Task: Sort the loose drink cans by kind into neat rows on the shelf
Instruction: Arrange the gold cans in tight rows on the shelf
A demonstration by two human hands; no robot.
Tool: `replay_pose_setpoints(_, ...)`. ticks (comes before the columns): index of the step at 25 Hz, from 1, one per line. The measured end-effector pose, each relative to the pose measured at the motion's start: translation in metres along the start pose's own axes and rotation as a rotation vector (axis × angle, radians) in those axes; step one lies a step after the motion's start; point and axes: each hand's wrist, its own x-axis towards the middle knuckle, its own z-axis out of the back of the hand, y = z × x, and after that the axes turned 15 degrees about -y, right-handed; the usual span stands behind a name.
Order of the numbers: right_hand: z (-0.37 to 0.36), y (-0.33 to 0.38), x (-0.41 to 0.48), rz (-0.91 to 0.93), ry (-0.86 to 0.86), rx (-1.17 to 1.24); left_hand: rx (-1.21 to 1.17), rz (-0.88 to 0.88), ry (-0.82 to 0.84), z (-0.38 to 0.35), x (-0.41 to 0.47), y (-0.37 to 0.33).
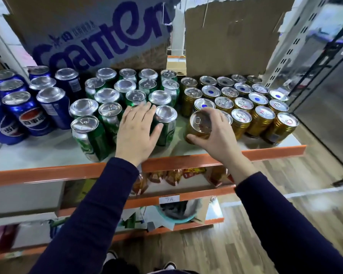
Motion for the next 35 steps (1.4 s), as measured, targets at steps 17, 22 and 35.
replay_pose_setpoints(17,-0.026,-0.013,0.005,0.130,-0.042,-0.440,0.012,0.006,-0.001,-0.001,-0.002,0.001)
replay_pose_setpoints(22,-0.015,-0.009,0.001,0.154,0.000,-0.357,0.010,-0.022,0.047,0.006,-0.001,0.002)
replay_pose_setpoints(35,-0.057,0.132,-0.009,0.359,-0.097,0.215,0.107,0.212,-0.119,0.109,-0.056,0.077)
